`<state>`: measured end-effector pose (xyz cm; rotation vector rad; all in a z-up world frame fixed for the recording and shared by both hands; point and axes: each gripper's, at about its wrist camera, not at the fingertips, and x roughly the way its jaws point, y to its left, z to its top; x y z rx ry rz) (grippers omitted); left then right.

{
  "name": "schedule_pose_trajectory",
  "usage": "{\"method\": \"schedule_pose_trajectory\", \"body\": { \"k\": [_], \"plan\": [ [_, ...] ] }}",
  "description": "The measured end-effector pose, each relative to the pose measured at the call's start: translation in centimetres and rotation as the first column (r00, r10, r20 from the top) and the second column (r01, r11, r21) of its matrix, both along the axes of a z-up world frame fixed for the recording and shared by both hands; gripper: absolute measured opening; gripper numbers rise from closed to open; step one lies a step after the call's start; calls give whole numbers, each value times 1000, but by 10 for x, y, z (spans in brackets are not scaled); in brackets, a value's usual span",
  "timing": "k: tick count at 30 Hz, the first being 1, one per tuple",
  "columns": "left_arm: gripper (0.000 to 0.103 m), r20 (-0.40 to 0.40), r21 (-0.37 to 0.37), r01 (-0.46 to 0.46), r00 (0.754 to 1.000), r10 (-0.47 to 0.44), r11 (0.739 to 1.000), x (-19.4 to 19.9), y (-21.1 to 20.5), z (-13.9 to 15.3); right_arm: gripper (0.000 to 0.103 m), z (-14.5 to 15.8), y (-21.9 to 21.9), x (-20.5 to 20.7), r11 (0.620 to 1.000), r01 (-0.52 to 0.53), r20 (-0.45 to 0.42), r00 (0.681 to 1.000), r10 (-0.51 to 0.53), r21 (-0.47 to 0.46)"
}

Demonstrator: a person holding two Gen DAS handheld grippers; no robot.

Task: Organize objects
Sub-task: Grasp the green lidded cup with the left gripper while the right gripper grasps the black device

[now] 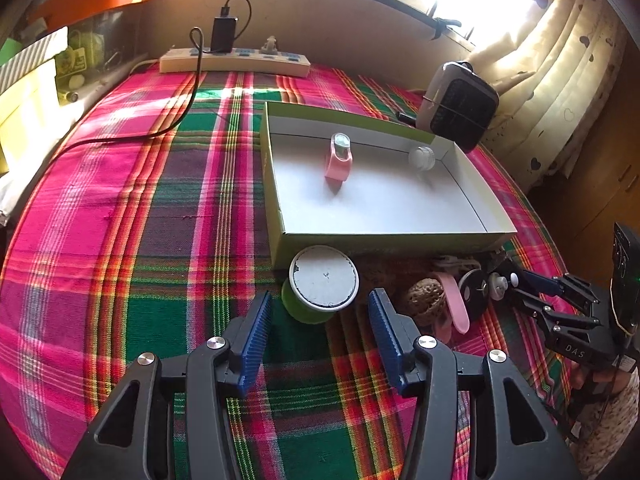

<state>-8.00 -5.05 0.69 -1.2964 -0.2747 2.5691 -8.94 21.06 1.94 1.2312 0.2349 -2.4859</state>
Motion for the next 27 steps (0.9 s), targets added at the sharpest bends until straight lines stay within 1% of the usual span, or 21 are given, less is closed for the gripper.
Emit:
{"method": "schedule_pose_trajectory", "body": {
  "k": [3, 5, 10, 17, 22, 25, 27],
  "plan": [
    [49, 3, -4, 1, 1000, -1, 1000, -3, 2, -2, 46, -2, -1, -3, 1000, 1, 3, 1000, -1, 4],
    [49, -6, -20, 2, 1000, -2, 1000, -5, 4, -2, 46, -2, -2, -5, 1000, -1, -1, 1000, 1, 7],
    [49, -6, -16, 2, 1000, -2, 1000, -11, 6, -1, 46, -2, -5, -8, 1000, -5, -12, 1000, 5, 22],
    [50, -8, -22, -14, 1000, 14, 1000, -15, 8, -1, 46, -2, -6, -14, 1000, 21, -20, 1000, -21, 20],
    [49, -14, -10, -25, 1000, 25, 1000, -14, 6, -2, 46, -2, -5, -13, 999, 34, -27, 999, -33, 18],
    [47, -18, -13, -29, 999, 29, 999, -13, 6, -2, 46, -2, -5, -12, 999, 36, -28, 999, -36, 20],
    [41, -21, -16, -34, 999, 34, 999, -12, 4, -2, 45, -2, -5, -12, 999, 36, -28, 999, -36, 19]
  ]
}}
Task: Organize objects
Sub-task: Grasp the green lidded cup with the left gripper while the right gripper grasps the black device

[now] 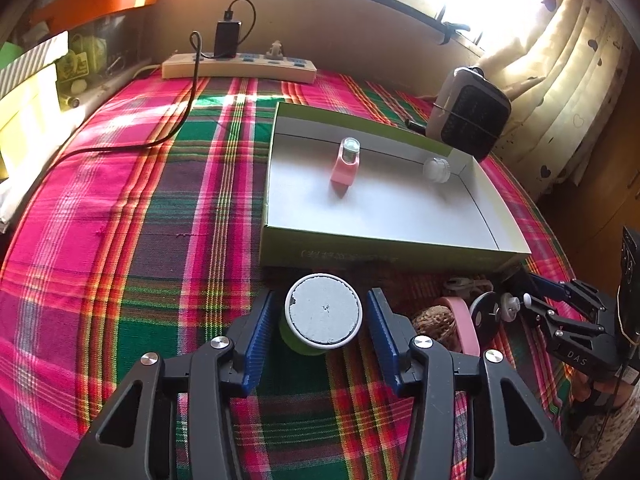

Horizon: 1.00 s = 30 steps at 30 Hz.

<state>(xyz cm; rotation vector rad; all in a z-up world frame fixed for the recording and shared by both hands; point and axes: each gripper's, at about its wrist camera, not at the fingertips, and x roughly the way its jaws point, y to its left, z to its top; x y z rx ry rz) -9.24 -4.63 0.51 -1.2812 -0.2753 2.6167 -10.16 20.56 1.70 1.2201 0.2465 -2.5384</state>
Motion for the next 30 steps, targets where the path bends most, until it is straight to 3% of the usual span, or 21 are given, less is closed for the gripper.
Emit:
{"method": "schedule_pose_trajectory", "body": {
  "k": [6, 14, 30],
  "plan": [
    [37, 2, -1, -11, 1000, 11, 1000, -1, -3, 0, 33, 1, -2, 3, 1000, -18, -5, 1000, 18, -1],
    [31, -7, -7, -6, 1000, 6, 1000, 1, -1, 2, 25, 1, -4, 5, 1000, -22, -6, 1000, 22, -2],
    [31, -13, -21, -1, 1000, 0, 1000, 2, 0, 1, 25, 1, -3, 5, 1000, -13, -5, 1000, 13, -6]
  ]
}}
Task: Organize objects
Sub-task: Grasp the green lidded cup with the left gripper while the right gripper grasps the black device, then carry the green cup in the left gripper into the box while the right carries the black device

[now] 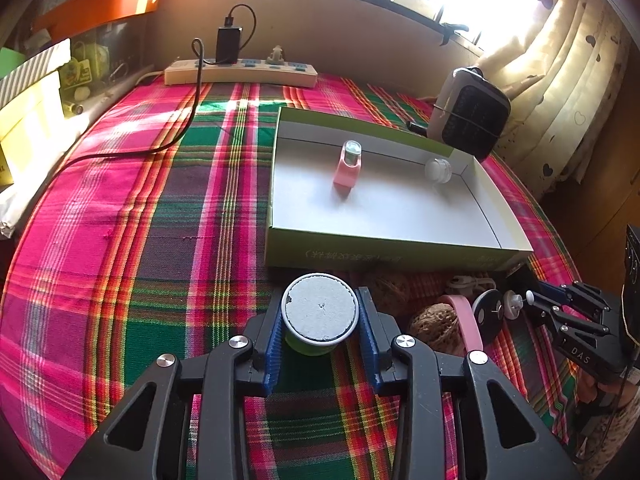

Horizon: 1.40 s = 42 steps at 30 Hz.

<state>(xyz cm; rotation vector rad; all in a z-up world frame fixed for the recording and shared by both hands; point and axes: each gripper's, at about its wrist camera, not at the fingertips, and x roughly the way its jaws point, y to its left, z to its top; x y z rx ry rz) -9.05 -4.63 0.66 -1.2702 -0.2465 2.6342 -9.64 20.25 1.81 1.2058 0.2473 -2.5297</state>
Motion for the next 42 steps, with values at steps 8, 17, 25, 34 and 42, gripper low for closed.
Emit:
{"method": "schedule_pose_trajectory", "body": {
  "k": [8, 17, 25, 34, 42],
  "plan": [
    [31, 0, -4, 1, 1000, -1, 1000, 1, 0, 0, 25, 0, 0, 0, 1000, 0, 1, 1000, 0, -1],
    [31, -3, -1, 0, 1000, 0, 1000, 3, -2, 2, 24, 3, 0, 3, 1000, 0, -4, 1000, 0, -16],
    [31, -39, 12, 19, 999, -18, 1000, 9, -3, 19, 24, 12, 1, 7, 999, 12, -15, 1000, -12, -30],
    [31, -74, 6, 47, 996, -46, 999, -2, -1, 37, 24, 33, 0, 9, 999, 31, -54, 998, -33, -37],
    [31, -69, 19, 60, 996, -58, 998, -24, 1, 41, 24, 42, -3, -7, 998, 53, -74, 996, -56, -38]
  ]
}}
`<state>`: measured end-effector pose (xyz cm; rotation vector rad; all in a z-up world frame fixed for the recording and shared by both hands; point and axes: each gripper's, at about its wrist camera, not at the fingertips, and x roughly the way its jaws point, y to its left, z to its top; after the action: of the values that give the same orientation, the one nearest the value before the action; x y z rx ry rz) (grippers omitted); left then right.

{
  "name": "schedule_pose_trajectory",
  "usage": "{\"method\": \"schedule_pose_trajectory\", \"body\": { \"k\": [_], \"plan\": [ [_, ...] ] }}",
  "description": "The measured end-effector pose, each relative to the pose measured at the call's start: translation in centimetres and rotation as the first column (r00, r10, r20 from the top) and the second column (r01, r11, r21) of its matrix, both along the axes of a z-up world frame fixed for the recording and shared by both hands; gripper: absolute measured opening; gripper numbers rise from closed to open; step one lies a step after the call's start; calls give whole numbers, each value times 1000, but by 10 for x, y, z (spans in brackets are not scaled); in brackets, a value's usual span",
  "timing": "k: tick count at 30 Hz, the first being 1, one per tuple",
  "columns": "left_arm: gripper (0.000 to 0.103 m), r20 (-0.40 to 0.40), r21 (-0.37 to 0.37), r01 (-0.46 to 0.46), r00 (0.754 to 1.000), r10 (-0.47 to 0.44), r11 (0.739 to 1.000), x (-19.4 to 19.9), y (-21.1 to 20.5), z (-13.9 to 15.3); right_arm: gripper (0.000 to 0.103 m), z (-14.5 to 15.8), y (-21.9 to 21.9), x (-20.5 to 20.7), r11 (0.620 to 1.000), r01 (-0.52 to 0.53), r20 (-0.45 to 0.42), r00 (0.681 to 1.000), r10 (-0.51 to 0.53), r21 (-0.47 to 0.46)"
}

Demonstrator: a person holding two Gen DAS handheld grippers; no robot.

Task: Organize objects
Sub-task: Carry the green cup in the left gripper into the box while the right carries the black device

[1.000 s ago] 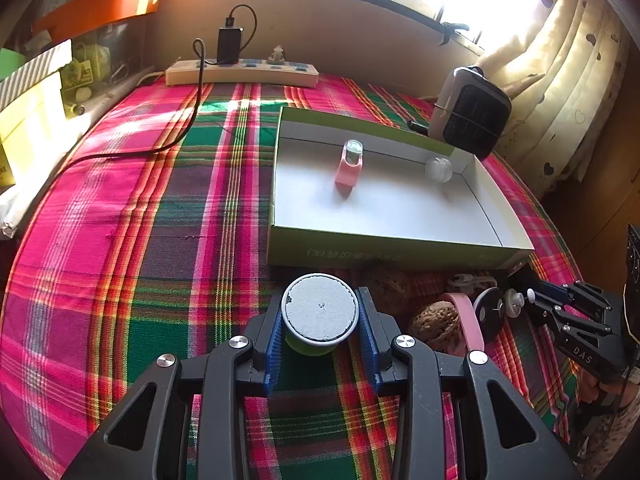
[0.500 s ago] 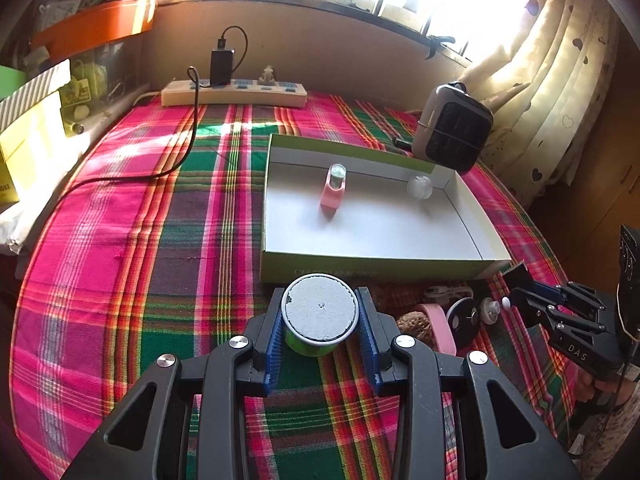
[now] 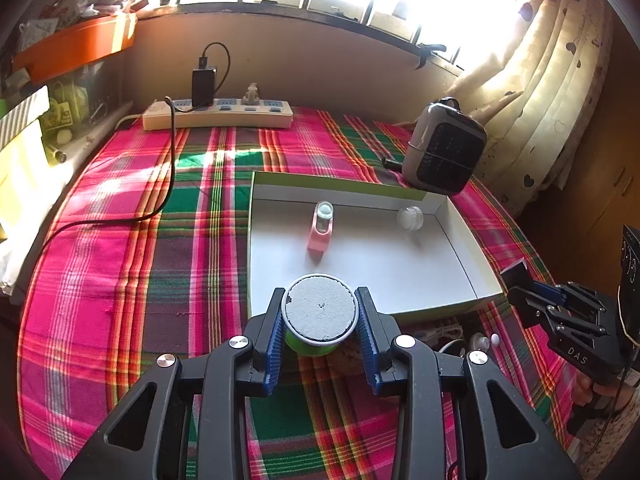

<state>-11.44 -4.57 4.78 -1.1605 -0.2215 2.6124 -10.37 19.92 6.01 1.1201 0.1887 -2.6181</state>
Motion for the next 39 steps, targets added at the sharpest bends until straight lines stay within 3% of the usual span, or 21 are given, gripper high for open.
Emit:
{"method": "schedule_pose_trajectory", "body": {
  "k": [17, 28, 39],
  "plan": [
    [31, -13, -37, -9, 1000, 8, 999, -53, -2, 3, 24, 6, -20, -57, 998, 62, 21, 998, -62, 8],
    [31, 27, -54, -10, 1000, 11, 998, -91, 2, -13, 24, -1, -28, -92, 994, 104, 29, 994, -105, 30],
    [31, 31, -66, 2, 1000, 0, 998, -105, 8, -20, 24, -12, -33, -113, 992, 118, 62, 991, -120, 38]
  ]
}}
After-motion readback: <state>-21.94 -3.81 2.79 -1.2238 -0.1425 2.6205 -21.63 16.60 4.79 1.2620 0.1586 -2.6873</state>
